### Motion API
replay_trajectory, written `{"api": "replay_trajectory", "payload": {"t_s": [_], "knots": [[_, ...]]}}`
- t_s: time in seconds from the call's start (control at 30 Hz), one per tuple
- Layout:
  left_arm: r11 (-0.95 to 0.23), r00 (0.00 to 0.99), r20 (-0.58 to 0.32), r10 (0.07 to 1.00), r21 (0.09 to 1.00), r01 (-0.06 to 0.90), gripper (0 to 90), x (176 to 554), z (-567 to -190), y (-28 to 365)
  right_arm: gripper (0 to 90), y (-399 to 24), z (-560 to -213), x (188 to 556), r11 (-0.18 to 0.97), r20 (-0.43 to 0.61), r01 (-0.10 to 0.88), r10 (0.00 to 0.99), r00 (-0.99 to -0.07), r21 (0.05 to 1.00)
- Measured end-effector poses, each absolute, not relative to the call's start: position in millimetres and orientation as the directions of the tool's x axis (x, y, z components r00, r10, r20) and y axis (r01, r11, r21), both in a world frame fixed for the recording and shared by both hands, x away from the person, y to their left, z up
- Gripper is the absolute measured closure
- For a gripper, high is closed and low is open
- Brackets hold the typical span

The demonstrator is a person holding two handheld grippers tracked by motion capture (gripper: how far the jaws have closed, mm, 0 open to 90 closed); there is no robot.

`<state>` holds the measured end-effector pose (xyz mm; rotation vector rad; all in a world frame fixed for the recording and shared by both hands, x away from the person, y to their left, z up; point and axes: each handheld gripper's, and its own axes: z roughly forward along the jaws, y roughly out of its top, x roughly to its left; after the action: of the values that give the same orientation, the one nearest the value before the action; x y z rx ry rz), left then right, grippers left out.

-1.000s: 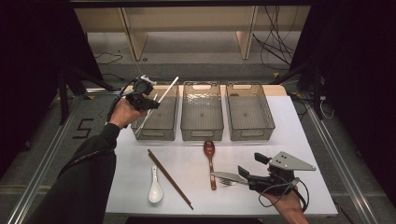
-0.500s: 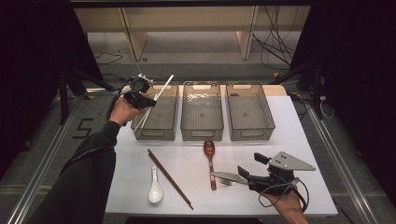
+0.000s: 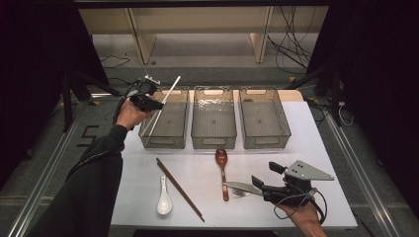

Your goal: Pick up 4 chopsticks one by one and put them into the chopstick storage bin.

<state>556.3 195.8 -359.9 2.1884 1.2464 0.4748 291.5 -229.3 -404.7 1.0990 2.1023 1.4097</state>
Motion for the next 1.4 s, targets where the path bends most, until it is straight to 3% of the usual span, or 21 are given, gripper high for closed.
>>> {"api": "replay_trajectory", "payload": {"t_s": [1.4], "knots": [[-0.332,0.437,0.005,0.899,0.658,0.676,83.1,564,-384,197,24.8,-229,-405,291,0.194,0.108,0.395,0.773,-0.625,0.898]]}}
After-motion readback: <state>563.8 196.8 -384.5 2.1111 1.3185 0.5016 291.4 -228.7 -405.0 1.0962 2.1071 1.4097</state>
